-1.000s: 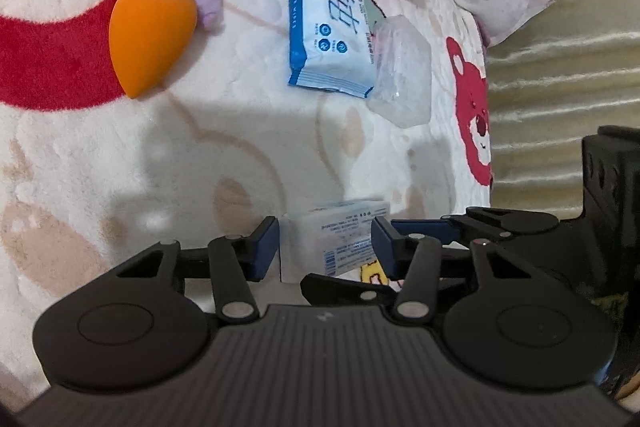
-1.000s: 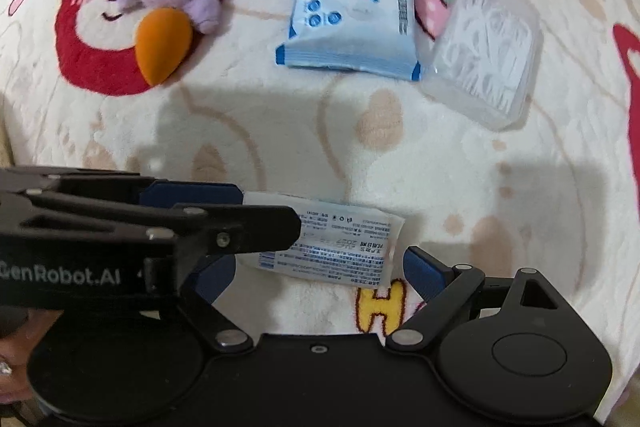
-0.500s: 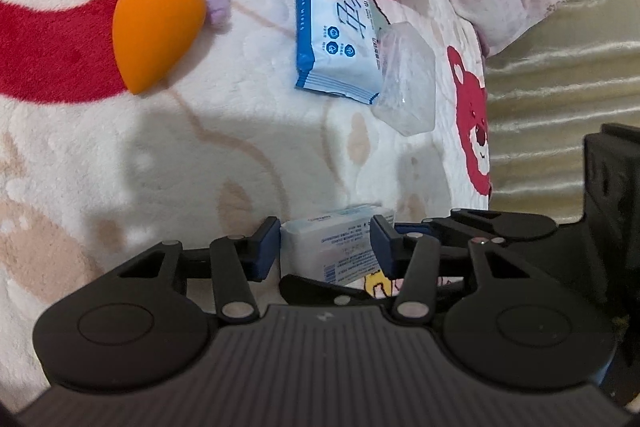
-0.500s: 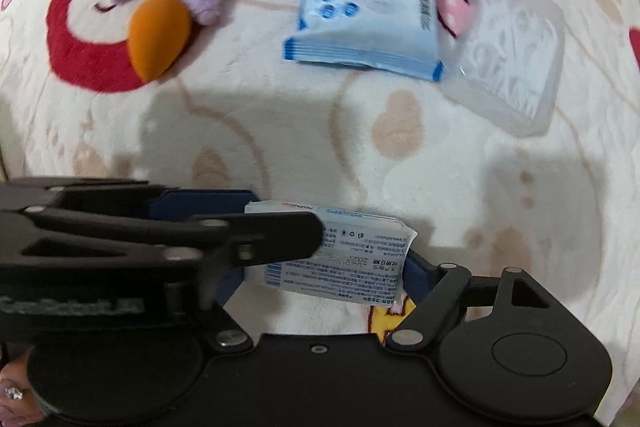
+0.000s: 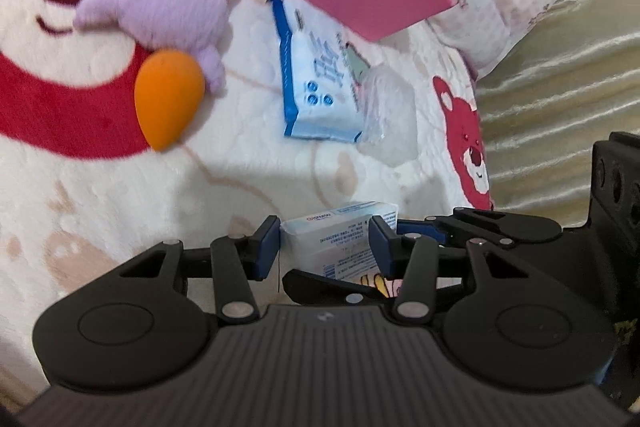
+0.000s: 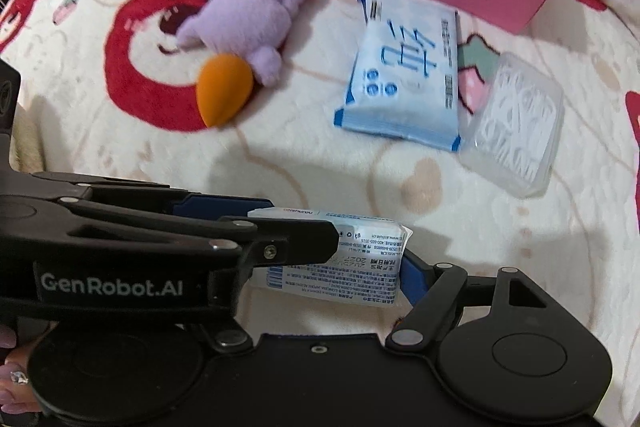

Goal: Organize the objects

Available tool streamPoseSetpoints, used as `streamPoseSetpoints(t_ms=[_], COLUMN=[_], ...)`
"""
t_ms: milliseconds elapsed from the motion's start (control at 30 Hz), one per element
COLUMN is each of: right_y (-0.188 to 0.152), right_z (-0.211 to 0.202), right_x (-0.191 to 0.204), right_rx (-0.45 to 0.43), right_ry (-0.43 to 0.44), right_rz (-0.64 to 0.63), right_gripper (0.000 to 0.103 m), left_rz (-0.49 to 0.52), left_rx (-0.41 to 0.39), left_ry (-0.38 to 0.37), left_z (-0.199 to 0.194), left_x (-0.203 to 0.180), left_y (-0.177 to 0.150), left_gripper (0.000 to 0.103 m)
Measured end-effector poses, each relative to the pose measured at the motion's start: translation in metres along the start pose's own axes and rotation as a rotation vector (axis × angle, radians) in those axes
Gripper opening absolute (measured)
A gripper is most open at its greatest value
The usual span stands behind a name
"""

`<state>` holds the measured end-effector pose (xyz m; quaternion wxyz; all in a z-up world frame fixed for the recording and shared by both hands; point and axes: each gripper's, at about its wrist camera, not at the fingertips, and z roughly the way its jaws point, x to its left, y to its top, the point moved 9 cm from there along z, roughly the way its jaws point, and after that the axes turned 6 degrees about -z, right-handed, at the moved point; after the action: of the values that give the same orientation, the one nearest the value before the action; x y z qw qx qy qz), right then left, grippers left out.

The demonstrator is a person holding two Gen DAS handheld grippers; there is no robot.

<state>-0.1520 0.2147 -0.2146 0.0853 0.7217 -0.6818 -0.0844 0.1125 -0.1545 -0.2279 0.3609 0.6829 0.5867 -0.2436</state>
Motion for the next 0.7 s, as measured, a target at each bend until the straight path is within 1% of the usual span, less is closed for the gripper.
streamPoseSetpoints(t_ms=[133, 233, 333, 433, 533, 600, 700], right_y=[-0.002, 0.004, 0.006, 0.007, 0.006, 0.008, 0.01], right_z=[-0.008, -0.019, -0.03, -0.041, -0.056, -0.07, -0.087], right_x=[0.008, 0.009, 0.01, 0.012, 0.019, 0.024, 0.031], right_rx=[-0.064, -0.13, -0.182, -0.212, -0.248, -0.284, -0.312], right_ry=[0.022, 0.05, 0.074, 0.103, 0.126, 0.141, 0.179], right_rz=[-0.015, -0.013, -0.015, -0.022, -0.052, -0.067, -0.067], right_gripper=[0.081, 0.08, 0.08, 0.08, 0.08, 0.08, 0.081], left_rz=[0.051, 0.092, 0.103, 0.141, 0.198, 0.214, 0.232], left_rx=[-0.04, -0.078, -0.077, -0.078, -0.088, -0.09, -0.099], left_ry=[0.005, -0.001, -0.017, -0.011, -0.016, -0.02, -0.02], left_z=[-0.016, -0.03, -0.04, -0.054, -0.074, -0.087, -0.105], left_x=[-0.01, -0.019, -0.025, -0.032, -0.044, -0.051, -0.06], left_y=[0.006, 0.009, 0.008, 0.007, 0.007, 0.01, 0.015], left_gripper=[0.046, 0.046, 0.046, 0.045, 0.043, 0.043, 0.043])
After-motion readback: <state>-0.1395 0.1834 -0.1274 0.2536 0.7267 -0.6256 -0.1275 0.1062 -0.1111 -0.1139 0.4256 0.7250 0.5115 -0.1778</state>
